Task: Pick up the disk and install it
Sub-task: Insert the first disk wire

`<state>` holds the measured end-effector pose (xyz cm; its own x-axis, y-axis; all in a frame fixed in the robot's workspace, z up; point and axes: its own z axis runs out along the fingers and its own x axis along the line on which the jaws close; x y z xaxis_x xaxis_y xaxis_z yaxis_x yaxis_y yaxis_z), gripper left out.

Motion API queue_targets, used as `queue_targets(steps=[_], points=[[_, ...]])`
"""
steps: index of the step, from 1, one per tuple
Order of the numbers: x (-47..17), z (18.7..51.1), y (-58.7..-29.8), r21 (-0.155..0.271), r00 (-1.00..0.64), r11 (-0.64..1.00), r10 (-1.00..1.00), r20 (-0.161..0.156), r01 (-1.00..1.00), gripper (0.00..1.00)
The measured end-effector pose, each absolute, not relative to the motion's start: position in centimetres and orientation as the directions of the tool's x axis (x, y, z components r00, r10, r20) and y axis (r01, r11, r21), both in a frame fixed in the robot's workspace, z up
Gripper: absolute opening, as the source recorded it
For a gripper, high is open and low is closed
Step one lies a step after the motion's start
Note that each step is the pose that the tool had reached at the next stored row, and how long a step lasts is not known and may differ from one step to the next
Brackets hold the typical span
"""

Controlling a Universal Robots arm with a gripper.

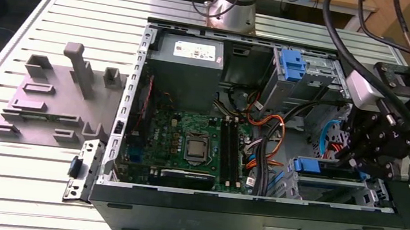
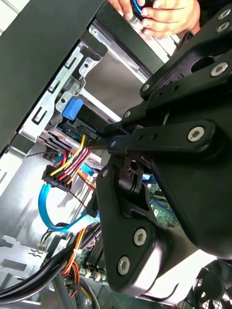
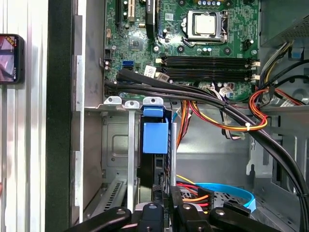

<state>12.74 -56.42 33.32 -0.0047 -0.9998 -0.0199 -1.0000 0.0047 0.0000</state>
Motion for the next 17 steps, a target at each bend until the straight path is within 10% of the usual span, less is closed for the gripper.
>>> queue_targets(steps=[17], points=[[12.65,32.92,-56.54,-0.002,-0.011,0.011,-1.000,-0.029,-1.000,0.18]])
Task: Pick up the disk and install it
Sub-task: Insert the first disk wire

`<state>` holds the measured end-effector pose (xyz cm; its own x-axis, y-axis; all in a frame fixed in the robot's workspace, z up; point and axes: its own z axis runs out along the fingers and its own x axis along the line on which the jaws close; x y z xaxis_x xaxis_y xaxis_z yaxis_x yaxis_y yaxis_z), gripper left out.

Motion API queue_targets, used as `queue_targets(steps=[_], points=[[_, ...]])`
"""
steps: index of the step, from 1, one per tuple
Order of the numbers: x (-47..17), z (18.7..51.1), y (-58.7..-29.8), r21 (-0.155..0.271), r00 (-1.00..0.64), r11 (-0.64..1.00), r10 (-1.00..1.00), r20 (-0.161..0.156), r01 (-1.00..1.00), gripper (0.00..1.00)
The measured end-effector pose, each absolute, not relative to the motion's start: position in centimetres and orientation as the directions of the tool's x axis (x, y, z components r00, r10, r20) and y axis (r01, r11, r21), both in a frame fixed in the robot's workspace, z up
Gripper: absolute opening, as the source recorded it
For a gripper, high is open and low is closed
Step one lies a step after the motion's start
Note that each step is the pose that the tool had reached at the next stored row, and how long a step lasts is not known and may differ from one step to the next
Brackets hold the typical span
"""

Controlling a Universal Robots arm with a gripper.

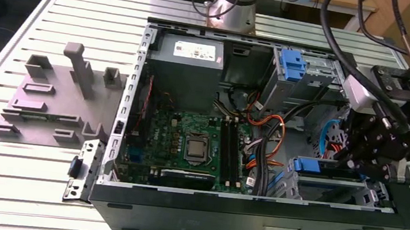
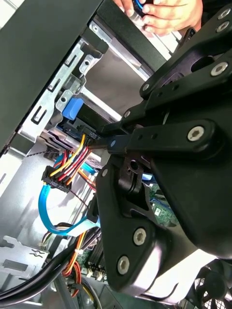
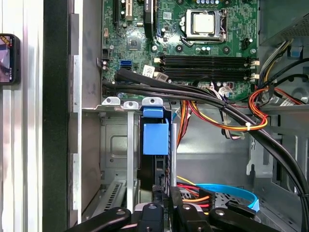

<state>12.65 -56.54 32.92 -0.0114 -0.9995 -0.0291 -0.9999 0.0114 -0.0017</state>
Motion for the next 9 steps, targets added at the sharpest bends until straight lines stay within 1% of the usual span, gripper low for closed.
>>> queue_targets(steps=[9], points=[[12.65,32.58,-56.55,-0.002,-0.011,0.011,-0.999,-0.031,-1.000,0.18]])
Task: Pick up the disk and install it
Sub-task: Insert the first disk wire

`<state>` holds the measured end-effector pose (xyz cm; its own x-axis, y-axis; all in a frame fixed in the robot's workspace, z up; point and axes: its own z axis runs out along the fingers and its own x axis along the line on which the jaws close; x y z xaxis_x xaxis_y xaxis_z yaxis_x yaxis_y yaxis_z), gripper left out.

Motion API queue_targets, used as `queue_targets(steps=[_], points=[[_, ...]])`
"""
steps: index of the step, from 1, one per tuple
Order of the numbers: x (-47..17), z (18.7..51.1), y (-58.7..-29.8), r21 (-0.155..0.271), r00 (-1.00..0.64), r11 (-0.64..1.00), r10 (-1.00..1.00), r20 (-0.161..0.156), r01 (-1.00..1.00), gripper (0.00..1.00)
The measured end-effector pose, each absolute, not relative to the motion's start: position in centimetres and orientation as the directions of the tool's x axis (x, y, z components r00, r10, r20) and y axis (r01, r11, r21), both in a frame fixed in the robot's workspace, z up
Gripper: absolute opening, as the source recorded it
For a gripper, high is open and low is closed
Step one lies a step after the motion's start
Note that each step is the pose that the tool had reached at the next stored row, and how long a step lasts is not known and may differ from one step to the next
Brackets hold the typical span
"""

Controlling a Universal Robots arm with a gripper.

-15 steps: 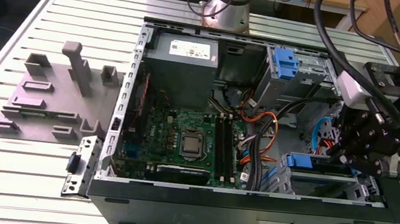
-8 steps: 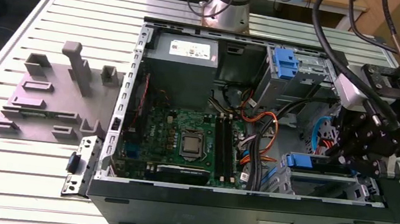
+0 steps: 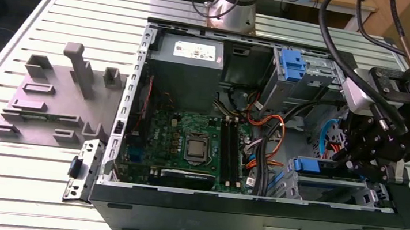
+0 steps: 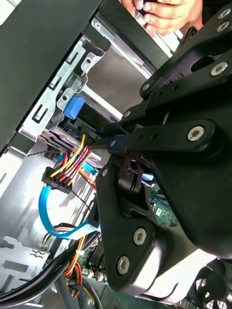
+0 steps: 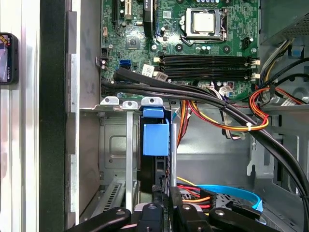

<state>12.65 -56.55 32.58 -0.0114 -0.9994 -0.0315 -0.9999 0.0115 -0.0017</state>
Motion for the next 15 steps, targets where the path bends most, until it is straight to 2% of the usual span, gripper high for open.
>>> queue_targets(steps=[6,7,15], points=[[12.6,32.9,-56.5,-0.002,-0.011,0.011,-0.999,-0.032,-1.000,0.18],[12.6,33.1,-56.5,-0.002,-0.011,0.011,-0.999,-0.032,-1.000,0.25],[12.6,34.1,-56.5,-0.001,-0.011,0.011,-0.999,-0.032,-1.000,0.24]])
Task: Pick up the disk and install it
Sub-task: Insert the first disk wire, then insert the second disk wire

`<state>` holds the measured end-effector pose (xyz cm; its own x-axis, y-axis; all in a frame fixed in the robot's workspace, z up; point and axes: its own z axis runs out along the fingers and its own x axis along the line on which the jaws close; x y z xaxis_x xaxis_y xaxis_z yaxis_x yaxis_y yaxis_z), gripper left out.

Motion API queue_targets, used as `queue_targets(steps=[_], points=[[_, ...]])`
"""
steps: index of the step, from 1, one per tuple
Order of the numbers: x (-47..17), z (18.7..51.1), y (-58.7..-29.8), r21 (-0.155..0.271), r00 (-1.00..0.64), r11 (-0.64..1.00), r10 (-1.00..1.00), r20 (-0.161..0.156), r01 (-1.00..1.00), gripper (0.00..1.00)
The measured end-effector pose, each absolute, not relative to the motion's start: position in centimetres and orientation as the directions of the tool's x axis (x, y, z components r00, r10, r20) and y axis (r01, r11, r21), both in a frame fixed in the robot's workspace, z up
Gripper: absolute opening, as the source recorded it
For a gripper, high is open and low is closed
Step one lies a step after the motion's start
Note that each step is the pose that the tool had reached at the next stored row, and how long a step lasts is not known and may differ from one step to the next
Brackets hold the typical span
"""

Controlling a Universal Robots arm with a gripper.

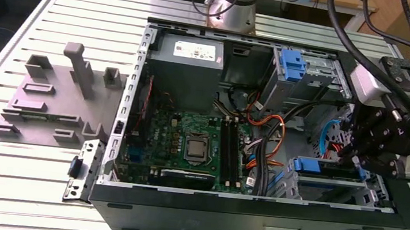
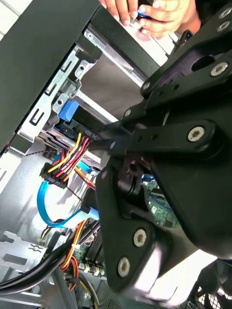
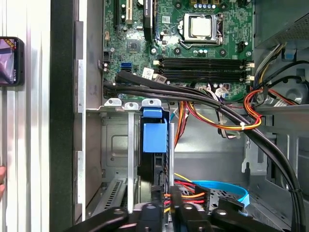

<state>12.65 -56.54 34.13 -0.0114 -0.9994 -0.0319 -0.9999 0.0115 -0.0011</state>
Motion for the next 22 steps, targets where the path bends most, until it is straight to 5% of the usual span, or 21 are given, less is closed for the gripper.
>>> queue_targets(steps=[3,22], points=[[12.65,34.16,-56.54,-0.001,-0.011,0.011,-0.999,-0.032,-1.000,0.11],[12.42,34.22,-56.54,-0.001,-0.011,0.011,-0.999,-0.031,-1.000,0.11]])
